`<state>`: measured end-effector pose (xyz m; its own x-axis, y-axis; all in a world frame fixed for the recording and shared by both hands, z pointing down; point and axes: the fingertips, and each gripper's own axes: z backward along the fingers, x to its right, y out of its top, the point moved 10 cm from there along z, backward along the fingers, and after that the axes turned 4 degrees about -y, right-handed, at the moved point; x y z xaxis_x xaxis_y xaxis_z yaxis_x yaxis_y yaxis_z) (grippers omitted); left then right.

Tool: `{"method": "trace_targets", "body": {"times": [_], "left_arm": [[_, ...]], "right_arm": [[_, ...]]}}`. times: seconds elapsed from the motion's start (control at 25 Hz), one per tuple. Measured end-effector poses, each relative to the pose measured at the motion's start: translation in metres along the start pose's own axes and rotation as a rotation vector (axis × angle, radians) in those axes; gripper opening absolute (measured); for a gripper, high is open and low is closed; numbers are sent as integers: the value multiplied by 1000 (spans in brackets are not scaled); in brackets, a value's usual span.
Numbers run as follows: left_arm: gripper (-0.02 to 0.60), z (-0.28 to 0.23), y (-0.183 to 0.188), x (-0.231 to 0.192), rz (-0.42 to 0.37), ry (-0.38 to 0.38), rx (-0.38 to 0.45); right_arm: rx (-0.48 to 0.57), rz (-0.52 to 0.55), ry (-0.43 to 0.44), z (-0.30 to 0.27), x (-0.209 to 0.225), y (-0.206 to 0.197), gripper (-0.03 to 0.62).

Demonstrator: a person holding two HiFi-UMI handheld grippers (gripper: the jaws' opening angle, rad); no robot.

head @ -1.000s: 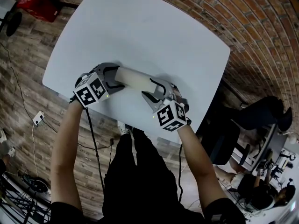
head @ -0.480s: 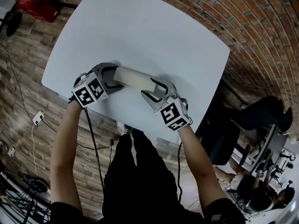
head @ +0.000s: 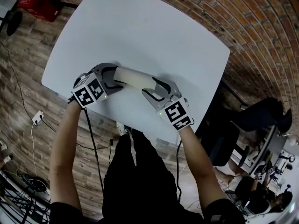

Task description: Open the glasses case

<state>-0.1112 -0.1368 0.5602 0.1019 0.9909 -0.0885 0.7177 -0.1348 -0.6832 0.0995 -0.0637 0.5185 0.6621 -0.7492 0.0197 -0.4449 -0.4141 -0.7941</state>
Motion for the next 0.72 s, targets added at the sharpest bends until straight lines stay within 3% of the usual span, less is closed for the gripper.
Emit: {"method": "trace_targets", "body": {"times": [0.28,0.4,0.52,0.72], "left_arm": [[322,0,0,0,-6,3,2],[322,0,-1,1,-7,3,4],[322,0,0,0,-7,3,4],[322,1,-1,0,-4,1,4]], "right_arm": [[71,-77,-31,5,15,3,227],[55,-40,-23,3,16,11,227],[11,90,6,1,6,13,227],[-99,411,34,-8,-21,-4,244]]}}
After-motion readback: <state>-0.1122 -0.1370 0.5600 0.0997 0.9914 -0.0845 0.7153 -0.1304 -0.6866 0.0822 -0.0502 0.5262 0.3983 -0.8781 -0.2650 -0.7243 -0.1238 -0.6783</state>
